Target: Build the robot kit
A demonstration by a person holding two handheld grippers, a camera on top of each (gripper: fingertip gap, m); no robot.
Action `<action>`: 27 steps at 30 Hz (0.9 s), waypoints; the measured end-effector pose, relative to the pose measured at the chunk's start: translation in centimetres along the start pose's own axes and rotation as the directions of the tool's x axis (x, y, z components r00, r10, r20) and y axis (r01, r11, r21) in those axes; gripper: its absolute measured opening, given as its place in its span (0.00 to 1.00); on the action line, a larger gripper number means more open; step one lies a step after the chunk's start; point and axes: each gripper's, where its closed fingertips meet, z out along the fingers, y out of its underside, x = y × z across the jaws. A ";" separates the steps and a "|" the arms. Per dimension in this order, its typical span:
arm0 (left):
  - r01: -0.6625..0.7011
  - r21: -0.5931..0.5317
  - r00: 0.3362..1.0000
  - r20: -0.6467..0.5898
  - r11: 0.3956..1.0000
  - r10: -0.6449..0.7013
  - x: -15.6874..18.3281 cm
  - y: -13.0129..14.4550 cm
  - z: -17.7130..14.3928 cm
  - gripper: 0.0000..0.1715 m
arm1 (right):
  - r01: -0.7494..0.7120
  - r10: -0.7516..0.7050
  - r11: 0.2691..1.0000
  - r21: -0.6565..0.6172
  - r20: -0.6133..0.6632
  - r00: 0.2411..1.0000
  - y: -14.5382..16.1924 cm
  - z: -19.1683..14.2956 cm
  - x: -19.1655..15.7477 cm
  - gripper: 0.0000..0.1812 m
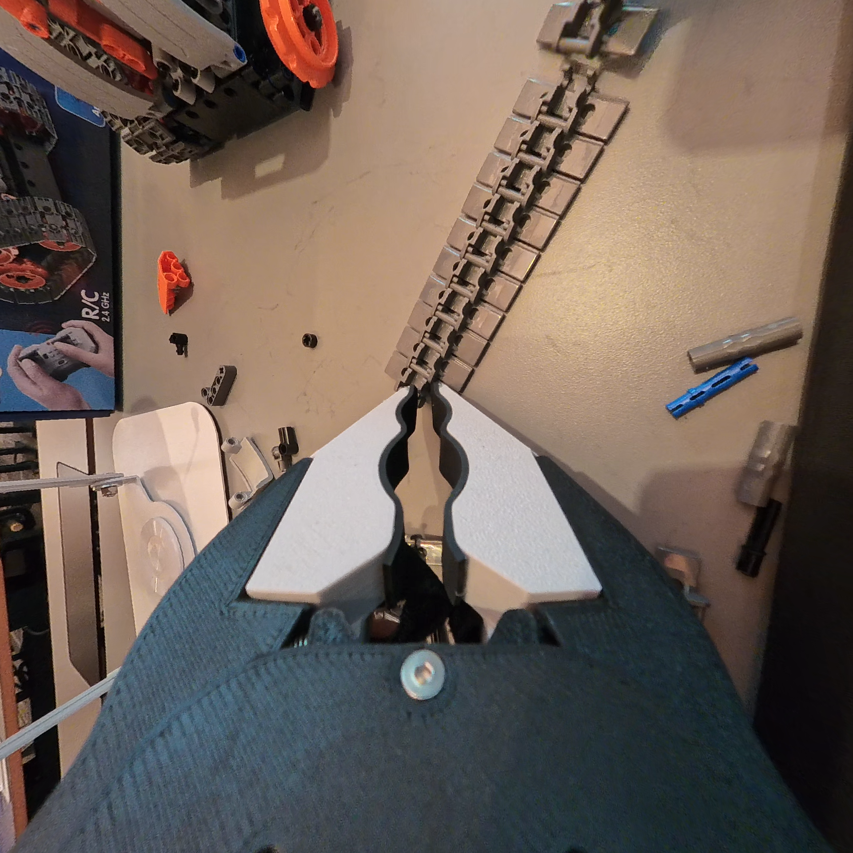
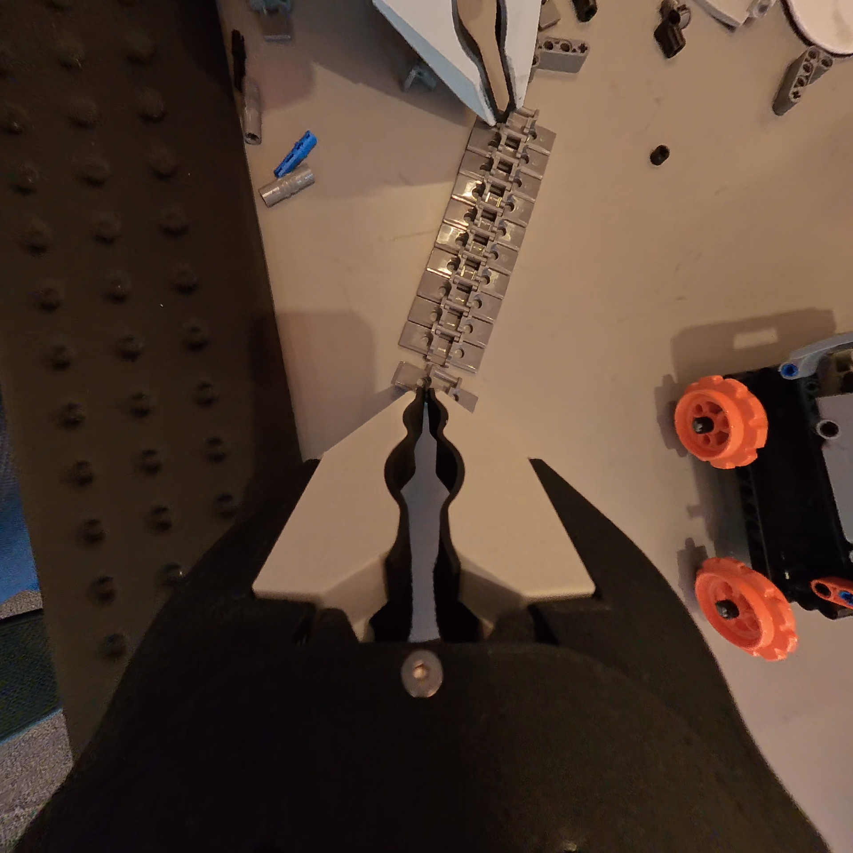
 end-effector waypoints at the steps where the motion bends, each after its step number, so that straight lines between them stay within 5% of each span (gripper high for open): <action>1: -0.001 0.000 1.000 -0.001 1.000 0.001 0.0 0.0 0.0 0.03 | -0.005 0.005 1.000 0.010 0.000 1.000 -0.2 -0.2 0.0 0.00; 19: -0.005 -0.002 1.000 -0.003 1.000 0.005 0.1 0.0 -0.1 0.03 | 0.048 -0.048 0.999 -0.011 0.001 0.999 -0.7 -0.1 -0.1 0.06; 22: -0.002 0.000 1.000 -0.006 1.000 0.002 0.1 0.0 -0.1 0.03 | 0.032 -0.031 0.997 0.063 -0.020 0.999 -2.2 -0.8 0.5 0.00; 27: -0.003 0.000 1.000 -0.005 1.000 0.003 0.1 0.0 -0.1 0.03 | 0.044 -0.044 0.999 0.009 -0.024 0.999 -1.8 0.7 1.0 0.00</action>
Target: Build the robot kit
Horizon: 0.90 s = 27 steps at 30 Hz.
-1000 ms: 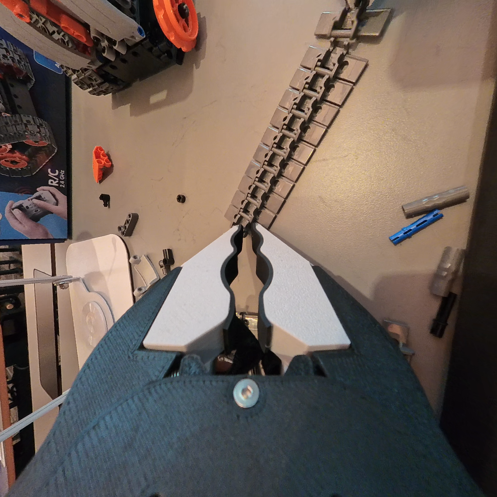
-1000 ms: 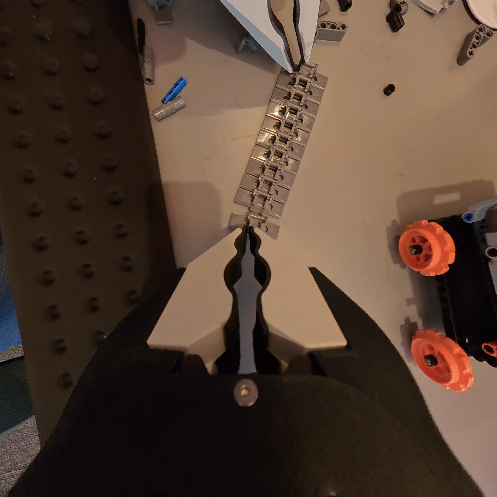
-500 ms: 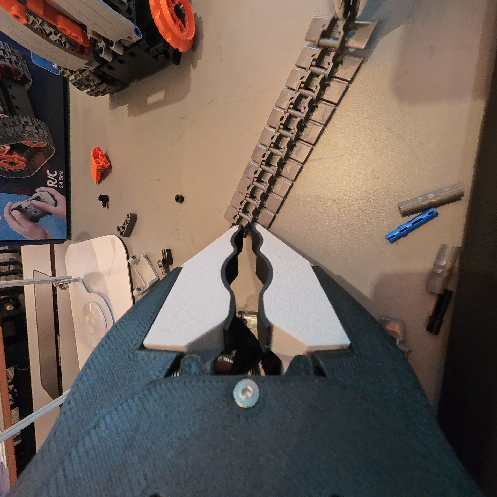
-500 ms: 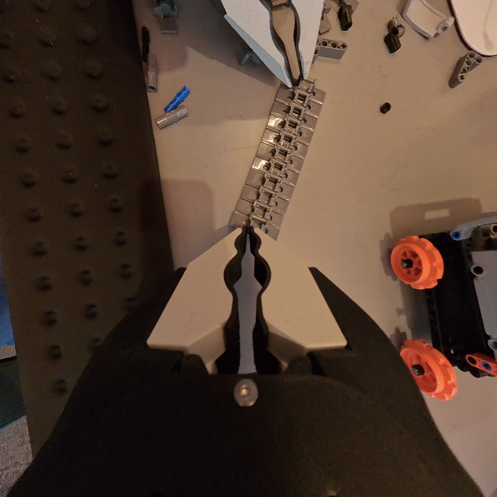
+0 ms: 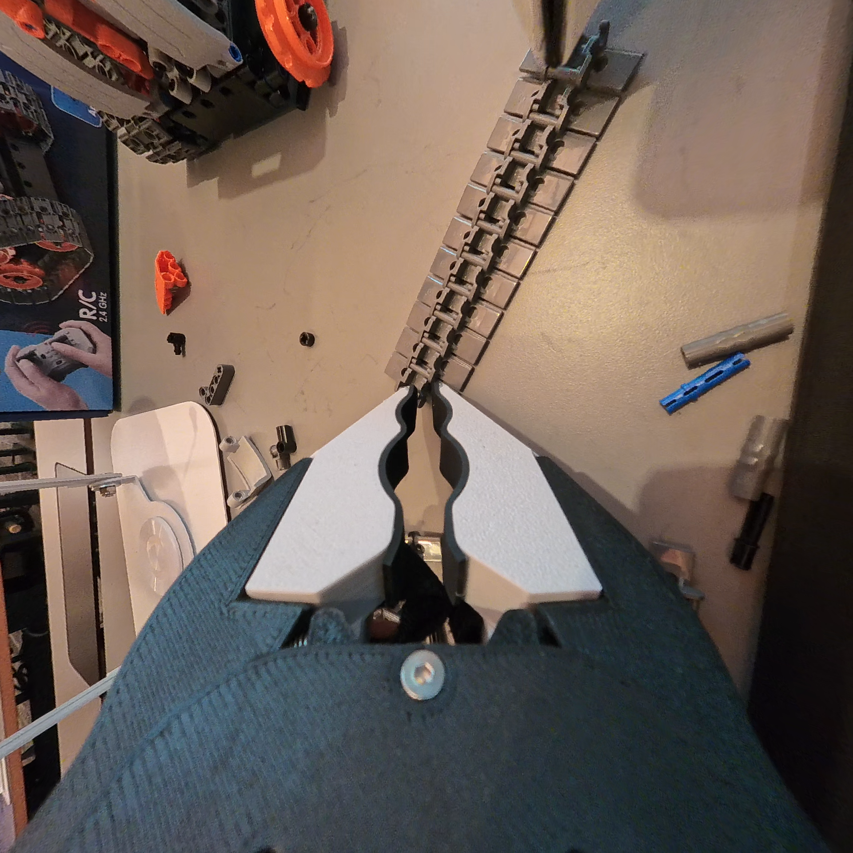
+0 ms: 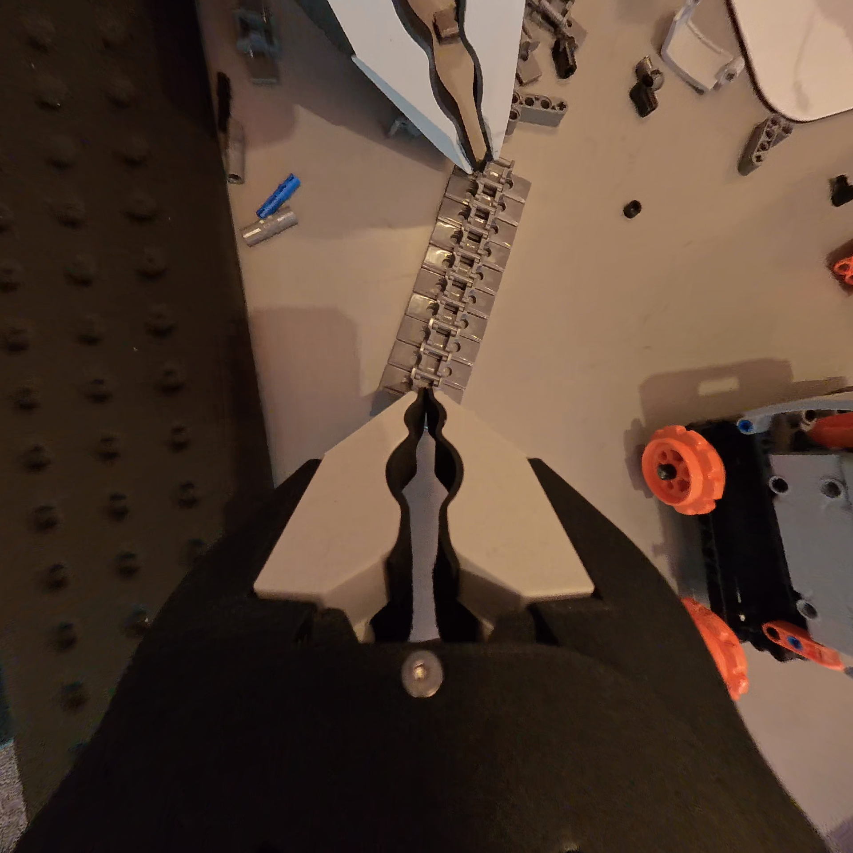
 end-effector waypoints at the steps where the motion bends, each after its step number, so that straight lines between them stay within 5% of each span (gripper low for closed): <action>1: 0.001 0.000 1.000 0.000 1.000 -0.001 0.0 0.0 0.0 0.03 | 0.002 -0.002 1.000 -0.012 0.000 1.000 0.2 0.2 0.1 0.00; 27: 0.041 0.041 0.999 -0.013 0.998 -0.041 0.0 0.2 -0.1 0.03 | 0.073 0.016 0.919 -0.388 0.222 0.975 0.7 0.8 -0.3 0.00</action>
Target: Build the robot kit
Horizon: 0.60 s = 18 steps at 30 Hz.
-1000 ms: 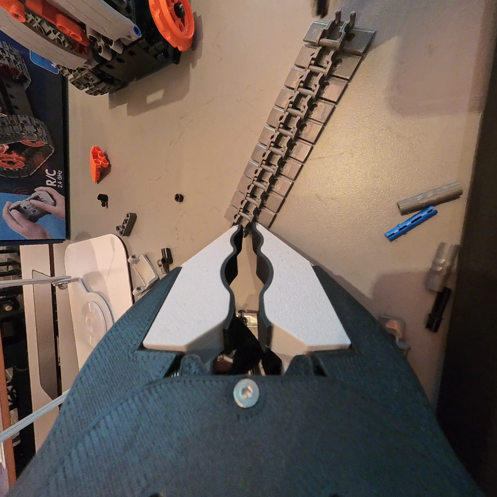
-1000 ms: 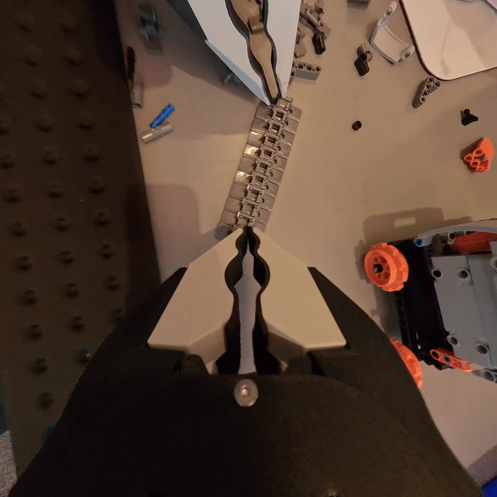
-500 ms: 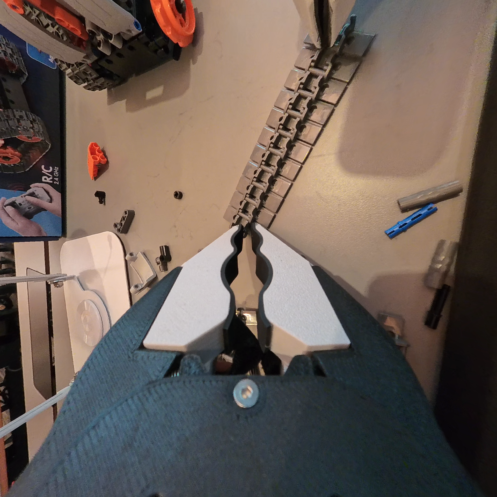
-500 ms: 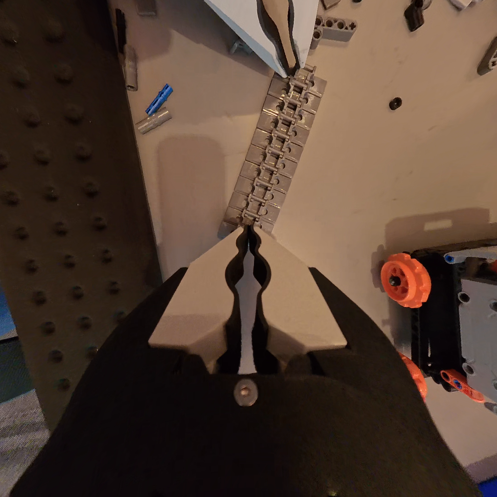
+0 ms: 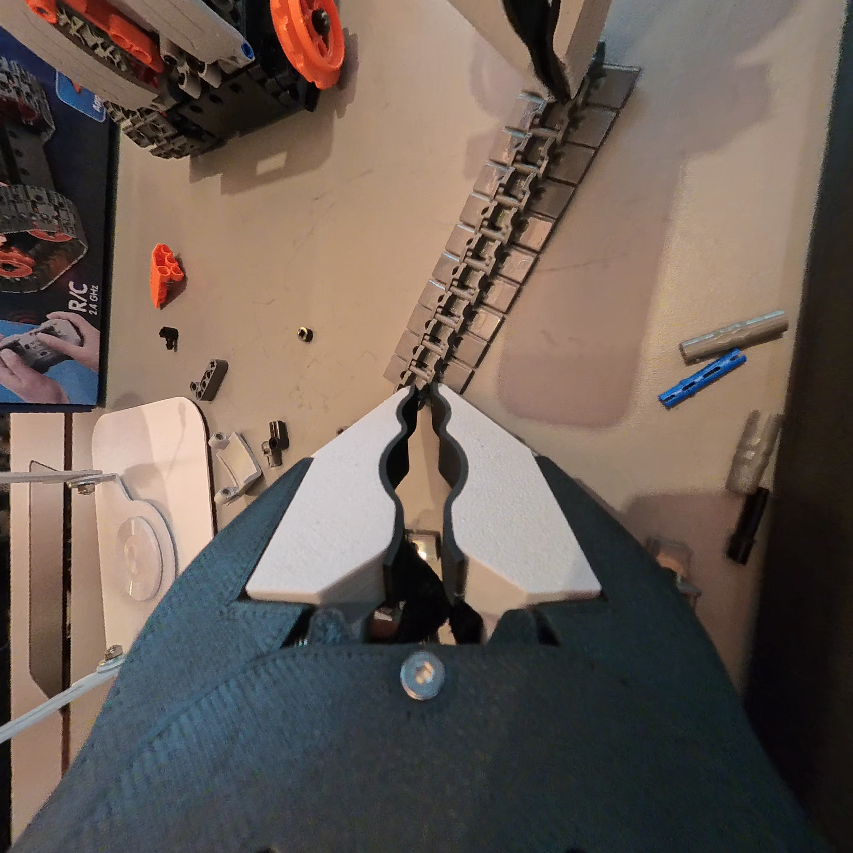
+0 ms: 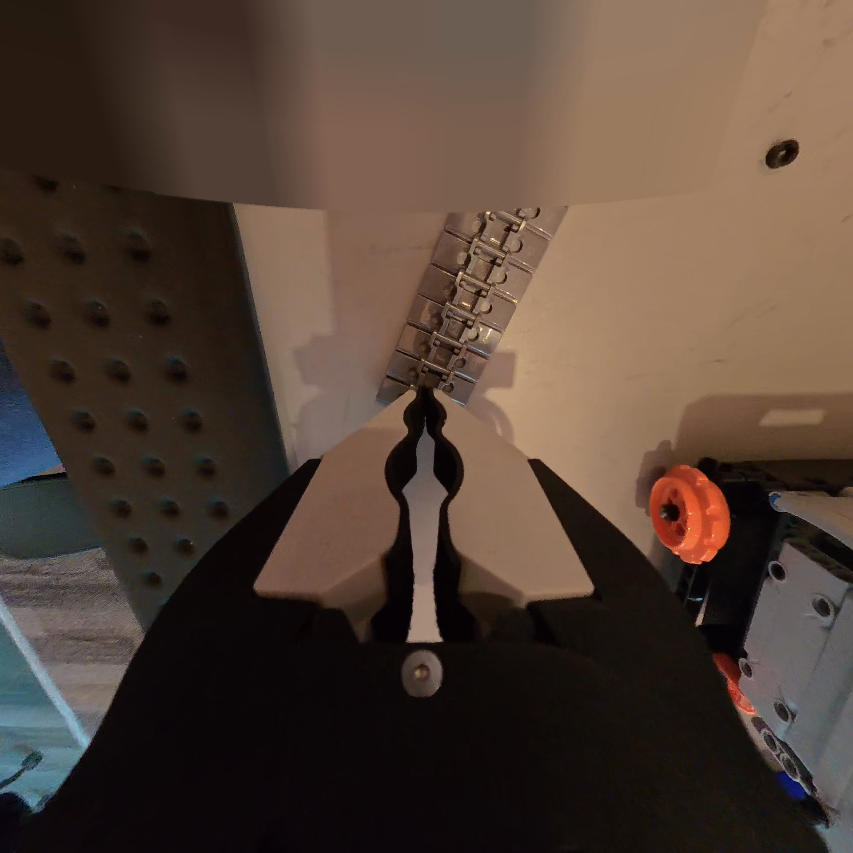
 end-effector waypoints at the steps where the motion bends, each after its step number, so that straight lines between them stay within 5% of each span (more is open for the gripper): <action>1: 0.000 0.004 1.000 -0.005 1.000 0.000 -0.1 0.1 -0.2 0.05 | 0.007 -0.006 1.000 0.017 -0.011 1.000 -0.1 0.0 0.0 0.00; 10: 0.173 0.041 0.976 0.124 0.984 -0.177 -5.8 3.4 -5.8 0.08 | 0.040 -0.002 0.960 0.277 -0.138 0.990 -3.8 -2.6 0.8 0.10; 18: 0.188 -0.115 0.982 0.045 0.975 -0.184 -4.1 7.4 -4.0 0.09 | 0.087 -0.014 0.918 0.388 -0.187 0.982 -11.2 -0.8 3.9 0.13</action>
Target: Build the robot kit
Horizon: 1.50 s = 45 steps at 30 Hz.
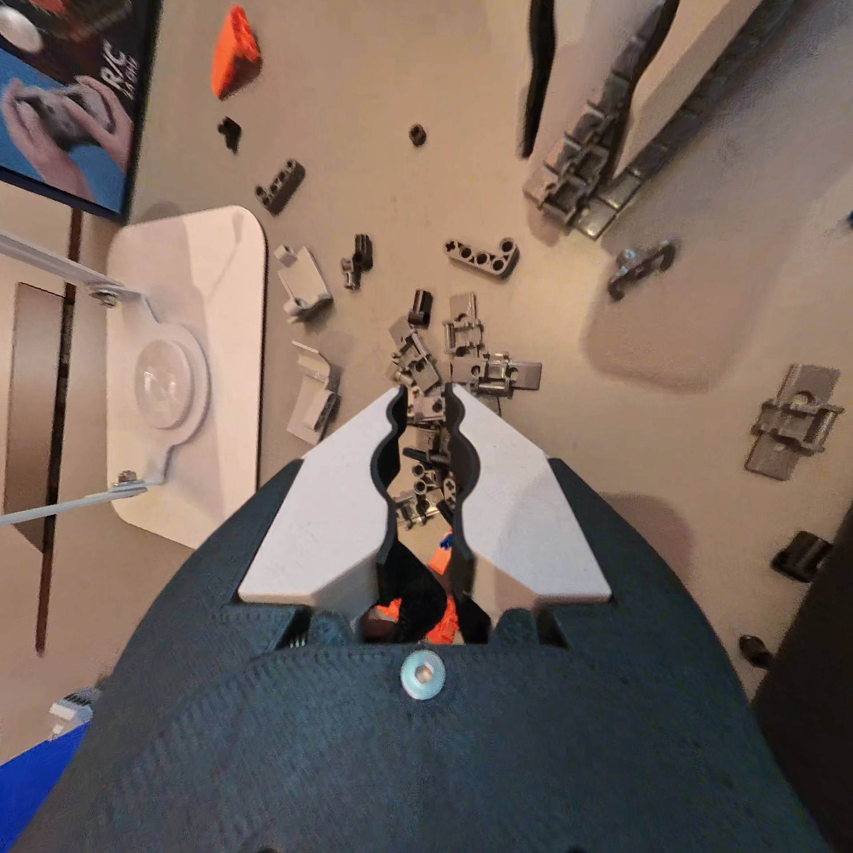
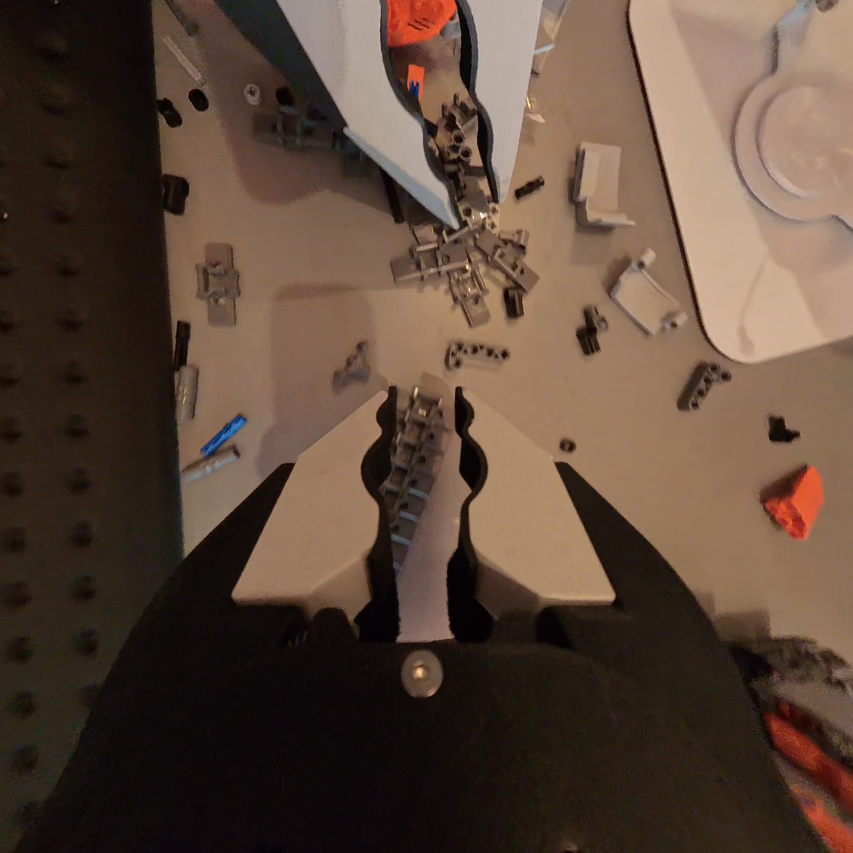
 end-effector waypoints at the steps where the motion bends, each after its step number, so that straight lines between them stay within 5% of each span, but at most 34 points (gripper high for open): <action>1: 0.001 -0.011 1.000 -0.006 1.000 -0.001 0.1 0.3 0.0 0.09 | 0.010 -0.010 1.000 0.004 0.008 1.000 -0.5 0.7 0.1 0.13; 8: 0.027 -0.021 0.998 -0.063 0.999 -0.028 0.9 1.1 0.1 0.10 | 0.054 -0.055 0.997 0.050 0.017 0.998 -3.4 3.4 0.8 0.13; 26: 0.025 -0.016 0.993 -0.112 1.000 -0.027 2.8 0.3 0.4 0.03 | 0.098 -0.099 0.991 0.091 0.001 0.995 -4.5 4.7 -0.1 0.10; 36: 0.122 0.049 0.958 -0.267 0.991 -0.105 4.4 0.0 -0.7 0.09 | 0.048 -0.063 0.993 0.103 0.149 0.987 -4.7 5.8 -1.7 0.16; 45: 0.123 0.043 0.941 -0.324 0.991 -0.103 6.1 0.0 -0.8 0.12 | 0.075 -0.078 0.996 0.056 0.051 0.996 -3.5 5.3 -0.2 0.11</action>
